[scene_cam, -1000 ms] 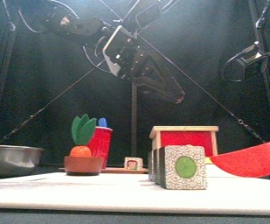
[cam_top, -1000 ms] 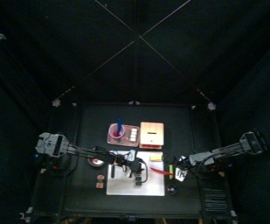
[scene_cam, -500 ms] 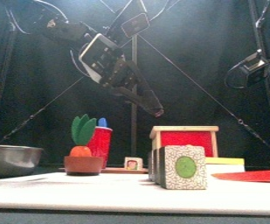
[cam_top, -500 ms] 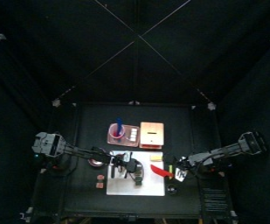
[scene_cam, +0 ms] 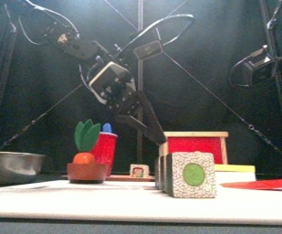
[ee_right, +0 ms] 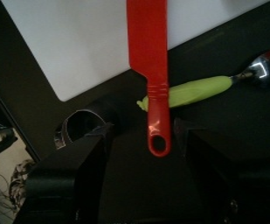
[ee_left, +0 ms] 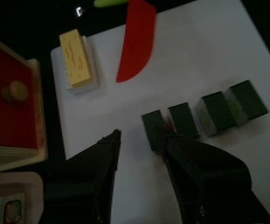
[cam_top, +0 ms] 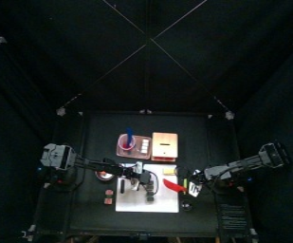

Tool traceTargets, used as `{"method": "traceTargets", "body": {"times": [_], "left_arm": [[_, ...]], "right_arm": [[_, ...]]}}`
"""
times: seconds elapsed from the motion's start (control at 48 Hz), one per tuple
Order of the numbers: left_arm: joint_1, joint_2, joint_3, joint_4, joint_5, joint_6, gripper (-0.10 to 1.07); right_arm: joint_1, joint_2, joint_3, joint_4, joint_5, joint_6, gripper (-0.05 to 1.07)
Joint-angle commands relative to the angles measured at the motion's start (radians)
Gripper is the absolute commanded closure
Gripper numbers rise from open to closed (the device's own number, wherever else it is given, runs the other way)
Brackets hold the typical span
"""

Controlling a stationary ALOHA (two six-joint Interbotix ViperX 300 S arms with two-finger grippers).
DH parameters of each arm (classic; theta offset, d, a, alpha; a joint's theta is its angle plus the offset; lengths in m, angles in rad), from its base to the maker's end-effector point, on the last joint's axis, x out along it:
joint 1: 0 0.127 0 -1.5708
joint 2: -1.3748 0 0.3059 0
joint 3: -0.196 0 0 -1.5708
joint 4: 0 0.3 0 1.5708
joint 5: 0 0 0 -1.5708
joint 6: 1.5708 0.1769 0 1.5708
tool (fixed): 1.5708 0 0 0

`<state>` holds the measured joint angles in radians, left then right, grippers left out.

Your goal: Cut the green sushi roll

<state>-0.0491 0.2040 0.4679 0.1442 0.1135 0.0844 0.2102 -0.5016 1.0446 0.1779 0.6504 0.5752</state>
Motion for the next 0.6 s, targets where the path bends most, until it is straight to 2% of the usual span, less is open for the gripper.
{"method": "traceTargets", "body": {"times": [0.0, 0.229, 0.396, 0.583], "left_arm": [[0.009, -0.006, -0.066, -0.035, 0.058, -0.002, 0.21], [0.008, 0.037, -0.158, -0.169, 0.241, 0.005, 0.21], [0.009, 0.086, -0.209, -0.175, 0.307, 0.003, 0.21], [0.009, 0.083, -0.224, -0.172, 0.313, 0.003, 0.21]], "right_arm": [[0.000, -0.003, -0.005, -0.003, -0.012, 0.000, 0.12], [0.000, 0.002, 0.020, -0.028, -0.069, 0.000, 0.12], [0.000, 0.003, 0.038, -0.026, -0.097, 0.000, 0.12], [0.000, 0.005, 0.051, -0.026, -0.101, 0.000, 0.12]]}}
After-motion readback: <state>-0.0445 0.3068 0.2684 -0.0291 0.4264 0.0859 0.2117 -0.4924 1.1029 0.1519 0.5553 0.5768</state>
